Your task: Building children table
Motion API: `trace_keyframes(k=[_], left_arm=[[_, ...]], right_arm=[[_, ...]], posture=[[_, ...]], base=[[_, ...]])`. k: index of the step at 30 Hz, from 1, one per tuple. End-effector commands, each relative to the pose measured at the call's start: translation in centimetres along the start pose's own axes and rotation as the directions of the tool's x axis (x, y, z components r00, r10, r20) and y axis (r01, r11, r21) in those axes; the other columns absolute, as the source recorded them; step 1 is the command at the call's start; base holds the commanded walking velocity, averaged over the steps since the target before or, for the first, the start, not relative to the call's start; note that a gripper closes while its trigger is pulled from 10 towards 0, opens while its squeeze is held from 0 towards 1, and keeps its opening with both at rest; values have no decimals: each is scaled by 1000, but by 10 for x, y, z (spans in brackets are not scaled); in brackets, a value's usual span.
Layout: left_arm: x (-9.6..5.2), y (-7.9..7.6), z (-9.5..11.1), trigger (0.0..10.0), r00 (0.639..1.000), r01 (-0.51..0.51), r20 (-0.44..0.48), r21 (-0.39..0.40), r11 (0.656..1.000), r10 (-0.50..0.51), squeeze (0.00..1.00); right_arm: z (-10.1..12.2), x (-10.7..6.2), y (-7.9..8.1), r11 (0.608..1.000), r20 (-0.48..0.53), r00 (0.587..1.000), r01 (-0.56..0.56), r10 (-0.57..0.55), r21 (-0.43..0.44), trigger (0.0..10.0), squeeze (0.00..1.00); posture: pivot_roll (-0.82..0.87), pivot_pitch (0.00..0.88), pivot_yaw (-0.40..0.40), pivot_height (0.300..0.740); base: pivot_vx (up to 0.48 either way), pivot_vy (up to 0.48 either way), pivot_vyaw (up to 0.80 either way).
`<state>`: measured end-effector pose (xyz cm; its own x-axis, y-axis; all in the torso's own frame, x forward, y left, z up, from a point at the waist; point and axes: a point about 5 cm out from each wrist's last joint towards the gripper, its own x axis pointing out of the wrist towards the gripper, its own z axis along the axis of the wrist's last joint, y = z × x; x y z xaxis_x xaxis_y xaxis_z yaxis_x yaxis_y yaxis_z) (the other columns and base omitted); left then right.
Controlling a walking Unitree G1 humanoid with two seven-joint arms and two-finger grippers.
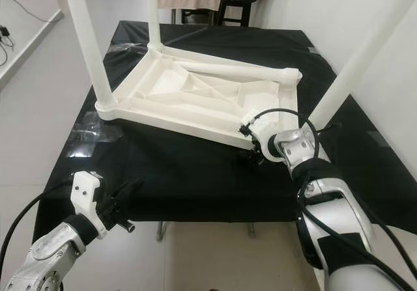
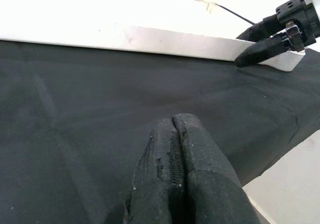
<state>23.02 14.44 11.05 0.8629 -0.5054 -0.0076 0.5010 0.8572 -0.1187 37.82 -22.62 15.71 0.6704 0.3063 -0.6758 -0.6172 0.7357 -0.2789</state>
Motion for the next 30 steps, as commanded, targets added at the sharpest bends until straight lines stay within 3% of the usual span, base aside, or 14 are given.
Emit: trace_keyframes(k=[1, 10, 15, 20, 21, 25, 26, 28, 30], left_arm=[[-1, -3, -4, 10000, 1000, 0, -7, -9, 1000, 0, 0], [0, -2, -4, 10000, 1000, 2, -6, -10, 1000, -2, 0], [0, -1, -3, 10000, 1000, -1, -5, -8, 1000, 1, 0], [-1, 0, -2, 10000, 1000, -3, -5, -10, 1000, 3, 0], [-1, 0, -2, 10000, 1000, -3, -5, -10, 1000, 3, 0], [-2, 1, -2, 10000, 1000, -1, -7, -9, 1000, 1, 0], [-2, 1, -2, 10000, 1000, -1, -7, -9, 1000, 1, 0], [-2, 1, -2, 10000, 1000, 1, -7, -10, 1000, -1, 0], [-1, 1, -2, 10000, 1000, 1, -8, -10, 1000, -1, 0]], right_arm=[[-3, 8, 13, 995, 11, 996, -84, 83, 62, 0, 0], [2, 15, 24, 980, 63, 988, -151, 144, 128, 0, 0], [14, 23, 42, 936, 165, 963, -250, 214, 246, 0, 0], [19, 36, 90, 882, 227, 942, -316, 247, 351, 0, 0], [19, 36, 90, 882, 227, 942, -316, 247, 351, 0, 0], [20, 44, 144, 857, 246, 947, -296, 207, 421, 0, 0], [20, 44, 144, 857, 246, 947, -296, 207, 421, 0, 0], [35, 48, 171, 825, 305, 935, -312, 179, 471, 0, 0], [42, 49, 179, 819, 321, 933, -310, 163, 484, 353, 0]], posture=[[0, 82, -111, 740], [-5, 83, -109, 740], [-9, 86, -111, 740], [-8, 91, -104, 740], [-8, 91, -104, 740], [-9, 94, -98, 740], [-9, 94, -98, 740], [-10, 92, -92, 740], [-10, 92, -92, 740]], base=[[0, 0, 0], [0, 0, 0], [0, 0, 0], [0, 0, 0], [0, 0, 0], [0, 0, 0], [0, 0, 0], [0, 0, 0], [0, 0, 0]])
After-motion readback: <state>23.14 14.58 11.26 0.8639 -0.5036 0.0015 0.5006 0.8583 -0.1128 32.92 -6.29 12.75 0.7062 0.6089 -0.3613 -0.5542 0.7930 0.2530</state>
